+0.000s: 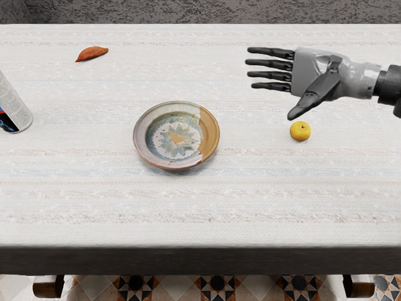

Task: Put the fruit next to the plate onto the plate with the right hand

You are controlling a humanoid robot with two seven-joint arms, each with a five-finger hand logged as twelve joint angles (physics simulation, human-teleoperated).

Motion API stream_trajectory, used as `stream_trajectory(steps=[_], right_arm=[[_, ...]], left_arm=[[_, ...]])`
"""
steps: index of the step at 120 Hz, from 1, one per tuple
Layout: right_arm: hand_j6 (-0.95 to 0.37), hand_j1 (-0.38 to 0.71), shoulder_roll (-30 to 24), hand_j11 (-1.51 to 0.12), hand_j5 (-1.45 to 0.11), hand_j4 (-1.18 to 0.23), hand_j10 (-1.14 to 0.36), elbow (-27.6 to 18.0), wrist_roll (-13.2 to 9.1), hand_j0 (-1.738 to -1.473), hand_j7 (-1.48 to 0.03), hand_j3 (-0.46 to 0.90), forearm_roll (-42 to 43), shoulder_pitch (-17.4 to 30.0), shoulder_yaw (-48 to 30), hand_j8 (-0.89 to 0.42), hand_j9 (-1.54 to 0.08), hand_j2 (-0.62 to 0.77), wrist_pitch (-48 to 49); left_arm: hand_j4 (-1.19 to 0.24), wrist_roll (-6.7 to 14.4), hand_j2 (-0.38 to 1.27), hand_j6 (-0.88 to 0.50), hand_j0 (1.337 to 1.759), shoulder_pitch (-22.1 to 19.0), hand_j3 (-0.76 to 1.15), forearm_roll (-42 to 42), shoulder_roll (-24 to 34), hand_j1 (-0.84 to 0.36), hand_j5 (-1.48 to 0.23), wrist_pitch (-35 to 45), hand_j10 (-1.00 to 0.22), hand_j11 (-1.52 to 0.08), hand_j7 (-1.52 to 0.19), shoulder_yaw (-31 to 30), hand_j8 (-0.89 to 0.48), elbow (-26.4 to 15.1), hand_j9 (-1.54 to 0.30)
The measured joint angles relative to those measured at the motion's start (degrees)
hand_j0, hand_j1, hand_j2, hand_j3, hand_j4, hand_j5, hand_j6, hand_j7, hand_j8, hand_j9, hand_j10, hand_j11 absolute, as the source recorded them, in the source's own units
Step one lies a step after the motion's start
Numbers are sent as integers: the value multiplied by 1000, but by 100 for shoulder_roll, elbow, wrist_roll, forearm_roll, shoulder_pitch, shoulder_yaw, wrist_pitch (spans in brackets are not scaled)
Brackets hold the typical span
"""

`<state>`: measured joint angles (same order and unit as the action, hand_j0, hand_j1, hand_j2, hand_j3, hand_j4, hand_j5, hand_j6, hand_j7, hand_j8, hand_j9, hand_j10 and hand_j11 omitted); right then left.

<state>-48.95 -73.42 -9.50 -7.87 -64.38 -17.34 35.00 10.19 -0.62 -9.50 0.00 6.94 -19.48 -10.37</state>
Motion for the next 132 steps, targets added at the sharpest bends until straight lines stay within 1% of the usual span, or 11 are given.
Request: stream_trajectory(steps=[27,31,43,51,65,86,92,100,108,124,132], right_arm=[[-28,-314,23,-39,-39,-29,-29,90,-5,-1658,-40,0,326,33,-37,-29,-39,-5,1],[-29,-313,27,-39,-39,-29,-29,143,44,-1658,-40,0,617,29,-63,-29,-39,-5,1],[-30,-313,26,-40,-40,-30,-30,222,449,-1658,-40,0,1932,28,-273,-30,-40,-5,1],[-31,-313,30,-40,-41,-31,-31,216,592,-1658,-41,0,2795,32,-331,-31,-40,-5,-19],[-32,-313,36,-41,-41,-32,-32,144,683,-1658,-41,0,3776,64,-294,-32,-41,-5,-394],[-37,-310,52,-44,-45,-36,-36,-111,681,-1658,-44,0,4559,110,-55,-36,-45,-5,-1348],[-38,-309,55,-46,-46,-37,-37,-185,573,-1658,-45,0,4701,115,42,-37,-46,-5,-1616],[-40,-308,67,-47,-47,-39,-38,-308,270,-1658,-47,0,4897,123,119,-39,-47,-5,-1955],[-41,-307,88,-48,-48,-40,-39,-388,20,-1658,-47,0,5036,126,171,-40,-48,-5,-2205],[-50,-297,167,-58,-59,-48,-47,-446,-265,-1658,-58,0,5256,127,281,-49,-59,-7,-2599],[-78,-263,232,-95,-96,-77,-76,-454,-498,-1658,-95,0,5313,118,336,-77,-95,-12,-2709]], left_arm=[[0,0,0,0,1658,0,0,0,0,349,0,0,0,0,0,-1,0,0,0],[0,0,0,0,1658,0,0,0,0,349,0,0,0,0,0,-1,0,0,0],[0,0,0,0,1658,0,0,0,0,349,0,0,0,0,0,-1,0,0,0],[0,0,0,0,1658,0,0,0,0,349,0,0,0,0,0,-1,0,0,0],[0,0,0,0,1658,0,0,0,0,349,0,0,0,0,0,-2,0,0,0],[0,0,0,0,1658,0,0,0,0,349,0,0,0,0,0,-2,0,0,0],[0,0,0,0,1658,0,0,0,0,349,0,0,0,0,0,-2,0,0,0],[0,0,0,0,1658,0,0,0,0,349,0,0,0,0,0,-2,0,0,0],[0,0,0,0,1658,0,0,0,0,349,0,0,0,0,0,0,0,0,0],[0,0,0,0,1658,0,0,0,0,349,0,0,0,0,0,-2,0,0,0],[0,0,0,0,1658,0,0,0,0,349,0,0,0,0,0,-1,0,0,0]])
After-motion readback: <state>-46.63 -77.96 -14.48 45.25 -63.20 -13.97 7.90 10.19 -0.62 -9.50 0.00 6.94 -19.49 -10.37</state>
